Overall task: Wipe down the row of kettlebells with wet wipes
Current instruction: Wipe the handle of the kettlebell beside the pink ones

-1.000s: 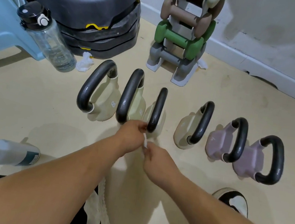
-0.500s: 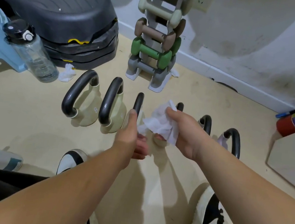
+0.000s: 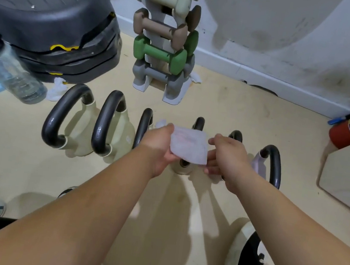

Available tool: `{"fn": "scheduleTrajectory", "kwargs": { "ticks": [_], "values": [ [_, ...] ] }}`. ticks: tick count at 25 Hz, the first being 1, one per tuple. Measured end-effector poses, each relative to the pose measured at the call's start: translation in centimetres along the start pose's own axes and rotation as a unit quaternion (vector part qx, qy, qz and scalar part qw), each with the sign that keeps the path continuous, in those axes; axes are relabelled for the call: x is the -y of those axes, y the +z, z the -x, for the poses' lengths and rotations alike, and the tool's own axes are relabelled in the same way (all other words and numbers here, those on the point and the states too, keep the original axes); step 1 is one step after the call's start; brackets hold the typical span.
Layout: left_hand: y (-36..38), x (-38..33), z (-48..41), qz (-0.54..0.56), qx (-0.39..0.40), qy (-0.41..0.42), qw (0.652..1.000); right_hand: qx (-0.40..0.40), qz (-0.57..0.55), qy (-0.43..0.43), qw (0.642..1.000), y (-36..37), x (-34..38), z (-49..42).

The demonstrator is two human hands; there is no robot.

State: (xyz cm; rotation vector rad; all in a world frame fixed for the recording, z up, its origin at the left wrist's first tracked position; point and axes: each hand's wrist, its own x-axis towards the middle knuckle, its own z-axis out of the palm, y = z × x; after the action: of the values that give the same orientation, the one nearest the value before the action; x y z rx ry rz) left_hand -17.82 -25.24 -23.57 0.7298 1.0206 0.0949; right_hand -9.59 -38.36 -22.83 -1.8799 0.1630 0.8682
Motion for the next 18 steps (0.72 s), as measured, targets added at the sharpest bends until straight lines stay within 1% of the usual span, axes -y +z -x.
{"fn": "scheduleTrajectory", "kwargs": {
  "ticks": [2,3,4,5,6,7,8,9,10,11,12,13,14,16,17,18],
  "values": [
    [0.7,-1.0,-0.8,-0.09,-0.049,0.07,0.992,-0.008,0.015,-0.041,0.999,-0.2,0.0,-1.4],
    [0.8,-1.4,-1.3,-0.148,-0.09,0.125,0.977,-0.013,0.024,-0.053,0.998,-0.3,0.2,-2.1],
    [1.0,-1.6,-1.4,-0.202,-0.133,0.197,0.95,-0.017,0.032,-0.06,0.998,-0.5,0.6,-3.1],
    [1.0,-1.6,-1.3,-0.259,-0.163,0.269,0.913,-0.018,0.044,-0.065,0.997,-0.6,1.0,-4.1],
    [1.0,-1.5,-1.3,-0.318,-0.167,0.338,0.87,-0.015,0.054,-0.067,0.996,-0.7,1.4,-5.1],
    [1.0,-0.9,-1.6,-0.387,-0.141,0.375,0.831,-0.011,0.066,-0.064,0.996,-0.7,1.7,-6.1],
    [1.2,-0.1,-2.1,-0.446,-0.094,0.375,0.807,-0.006,0.073,-0.062,0.995,-0.7,1.8,-6.9],
    [1.4,1.2,-2.5,-0.501,-0.024,0.338,0.796,0.003,0.079,-0.058,0.995,-0.7,1.9,-7.7],
    [1.4,2.8,-3.1,-0.544,0.059,0.282,0.788,0.016,0.081,-0.053,0.995,-0.6,1.7,-8.3],
    [1.3,4.3,-3.4,-0.562,0.129,0.232,0.783,0.031,0.08,-0.047,0.995,-0.4,1.6,-8.7],
    [1.4,5.3,-3.6,-0.55,0.158,0.206,0.794,0.041,0.076,-0.04,0.995,-0.3,1.6,-9.1],
    [1.4,5.9,-3.9,-0.525,0.159,0.214,0.809,0.041,0.07,-0.036,0.996,-0.3,1.6,-9.8],
    [1.5,5.9,-4.5,-0.506,0.131,0.251,0.815,0.04,0.068,-0.034,0.996,-0.3,1.8,-10.5],
    [1.8,5.4,-5.7,-0.519,0.017,0.332,0.787,0.051,0.066,-0.031,0.996,-0.2,2.4,-11.5],
    [2.1,5.2,-6.1,-0.534,-0.011,0.334,0.777,0.051,0.058,-0.024,0.997,-0.1,2.7,-12.0],
    [3.0,5.1,-6.2,-0.547,-0.017,0.312,0.777,0.043,0.047,-0.014,0.998,0.0,3.1,-12.3]
  ]
}}
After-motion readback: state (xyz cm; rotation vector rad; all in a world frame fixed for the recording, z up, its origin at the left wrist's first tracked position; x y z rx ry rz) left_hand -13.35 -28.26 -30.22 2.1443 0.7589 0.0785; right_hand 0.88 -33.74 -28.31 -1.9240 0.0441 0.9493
